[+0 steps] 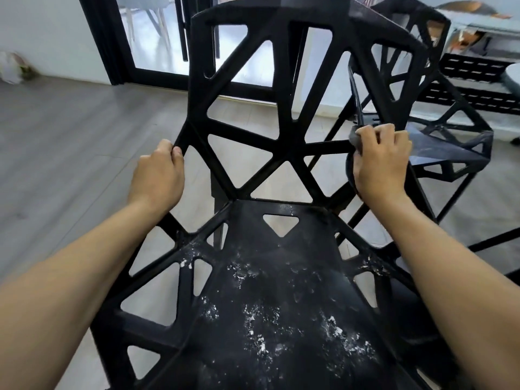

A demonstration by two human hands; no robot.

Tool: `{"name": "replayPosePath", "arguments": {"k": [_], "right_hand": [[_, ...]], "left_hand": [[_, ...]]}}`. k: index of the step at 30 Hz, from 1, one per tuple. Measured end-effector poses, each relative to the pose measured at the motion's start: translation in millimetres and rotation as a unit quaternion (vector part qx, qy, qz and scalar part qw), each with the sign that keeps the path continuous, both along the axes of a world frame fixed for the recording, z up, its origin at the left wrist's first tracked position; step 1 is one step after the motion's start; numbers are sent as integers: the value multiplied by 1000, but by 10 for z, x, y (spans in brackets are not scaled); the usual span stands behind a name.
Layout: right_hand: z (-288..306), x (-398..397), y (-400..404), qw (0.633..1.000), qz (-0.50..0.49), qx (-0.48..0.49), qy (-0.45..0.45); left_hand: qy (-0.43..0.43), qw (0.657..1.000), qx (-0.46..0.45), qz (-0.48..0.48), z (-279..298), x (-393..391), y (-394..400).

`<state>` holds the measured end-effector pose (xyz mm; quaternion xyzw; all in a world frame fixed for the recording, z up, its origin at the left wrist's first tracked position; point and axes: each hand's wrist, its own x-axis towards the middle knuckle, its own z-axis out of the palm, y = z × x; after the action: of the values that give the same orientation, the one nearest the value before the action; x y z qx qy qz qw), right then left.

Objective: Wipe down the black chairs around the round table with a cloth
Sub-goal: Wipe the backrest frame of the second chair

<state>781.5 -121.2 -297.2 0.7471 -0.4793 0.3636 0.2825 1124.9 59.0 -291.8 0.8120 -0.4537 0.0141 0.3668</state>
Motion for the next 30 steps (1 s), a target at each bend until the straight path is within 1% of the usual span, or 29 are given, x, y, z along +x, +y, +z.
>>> {"name": "replayPosePath", "arguments": {"k": [1,2,3,4,6,7,9,10,11,14,15,17,19,22,24,26,27,29,30], "right_hand": [[46,131,56,998,28,16,-49],[68,305,133,993,77,18,-83],[32,533,207,988,127,1,-91],[-56,770,267,985,156,-18,-77],[-277,1195,281,988,146,-13,-53],[-372,1346,270,991,119,9,-66],[-557,1531,287,987,79,59,-131],[-651,1604,350,981,80,75,-158],[-761,1700,456,978,97,97,-157],[-1088,1985,924,967,151,193,-72],[-1108,2015,980,960,163,218,-67],[-1020,1984,917,948,177,258,-68],[-921,1890,906,943,164,281,-64],[-897,1911,1069,930,146,311,-131],[-919,1913,1148,914,168,346,-129],[-882,1801,1108,890,169,414,-90],[-874,1739,1095,887,160,431,-52],[-913,1652,1138,892,145,429,15],[-930,1642,1177,891,150,427,20]], "left_hand": [[1,1000,1,-2,-2,9,-5],[2,1000,1,-4,-5,12,0],[4,1000,1,-7,-7,17,8],[4,1000,2,-8,-5,17,11],[0,1000,0,-7,-21,24,9],[-5,1000,-3,-6,-39,29,-2],[-18,1000,-4,-4,-66,37,-24],[-24,1000,-6,-4,-68,41,-38],[-28,1000,-6,-2,-72,53,-40],[-17,1000,-4,-3,-61,54,-50],[-12,1000,-3,-5,-60,57,-53],[-6,1000,-1,-6,-54,69,-49],[1,1000,6,-4,-38,63,-42],[13,1000,15,-5,-23,63,-67],[19,1000,13,-9,-12,69,-58],[28,999,6,-15,-1,76,-46],[36,999,4,-17,0,85,-49],[58,998,5,-32,27,82,-34],[64,997,10,-39,42,87,-7]]}}
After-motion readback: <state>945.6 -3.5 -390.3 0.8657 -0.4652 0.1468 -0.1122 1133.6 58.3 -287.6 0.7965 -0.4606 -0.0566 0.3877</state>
